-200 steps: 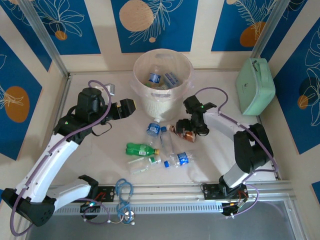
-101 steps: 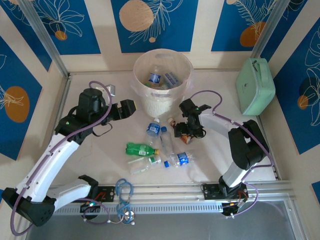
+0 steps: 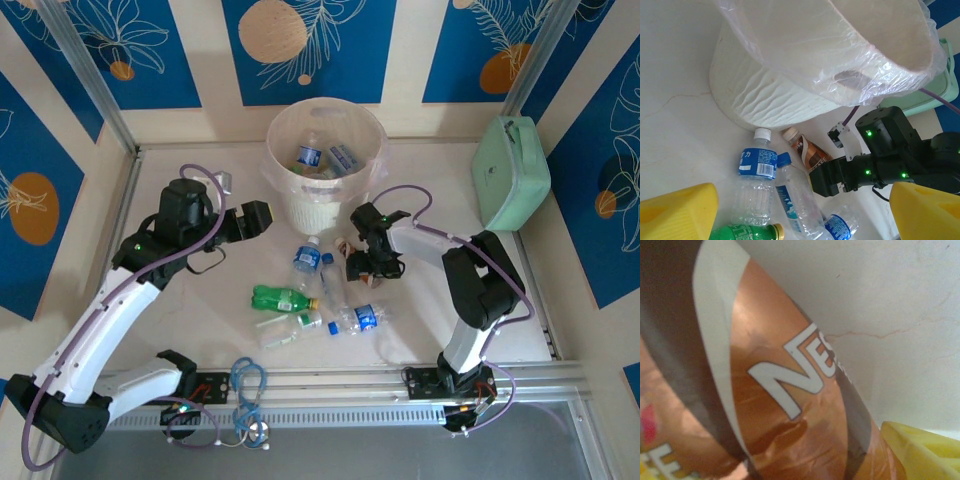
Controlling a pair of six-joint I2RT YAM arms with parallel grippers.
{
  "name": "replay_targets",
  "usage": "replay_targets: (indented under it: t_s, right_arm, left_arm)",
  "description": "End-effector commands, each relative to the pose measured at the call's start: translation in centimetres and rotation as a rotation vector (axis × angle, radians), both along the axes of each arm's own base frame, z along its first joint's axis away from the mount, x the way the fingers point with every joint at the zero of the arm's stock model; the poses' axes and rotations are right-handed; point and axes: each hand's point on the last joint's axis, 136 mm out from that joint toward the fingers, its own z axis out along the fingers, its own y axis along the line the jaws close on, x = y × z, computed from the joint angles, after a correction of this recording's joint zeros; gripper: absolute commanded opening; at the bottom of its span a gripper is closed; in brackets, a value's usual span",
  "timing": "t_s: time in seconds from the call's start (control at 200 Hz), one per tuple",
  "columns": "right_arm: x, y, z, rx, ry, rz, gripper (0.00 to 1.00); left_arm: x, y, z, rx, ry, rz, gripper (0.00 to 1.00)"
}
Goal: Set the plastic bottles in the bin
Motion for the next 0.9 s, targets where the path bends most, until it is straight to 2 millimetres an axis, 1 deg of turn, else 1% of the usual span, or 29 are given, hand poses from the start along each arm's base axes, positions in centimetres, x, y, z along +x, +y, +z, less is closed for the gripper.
replay_targets:
  t_s: [0.0,0.12,0.315,0.46,0.58,0.715,0.89]
  right_arm:
    - [0.8,0.7,0.9,0.014,-0.038,0.01,0.78]
    - [0.4,0.4,1.3,0.011,-0.045,0.001,0.76]
    - [-0.6,-0.5,3.1,0.0,-0.083,-0.029,0.75]
    - [-2.1,-1.5,4.3,-0.01,-0.087,-0.062,0.74]
    - [-4.0,-2.4,5.7,-0.035,-0.085,-0.091,0.74]
    - [-6.1,-3.1,8.2,-0.024,-0.111,-0.111,0.73]
    - [-9.3,-2.9,13.5,0.042,-0.2,-0.084,0.73]
  left_arm:
    - [0.0,0.3,0.3,-0.014,-0.01,0.008,0.88]
    - [0.0,0.2,0.2,-0.014,-0.009,0.008,0.88]
    - [0.0,0.3,0.4,-0.017,-0.014,0.009,0.88]
    - [0.0,0.4,0.5,-0.02,-0.015,0.015,0.88]
    - [0.0,0.4,0.7,-0.024,-0.02,0.022,0.88]
    - [0.0,0.7,0.7,-0.02,-0.021,0.032,0.88]
    - [0.1,1.2,0.5,-0.005,-0.021,0.061,0.88]
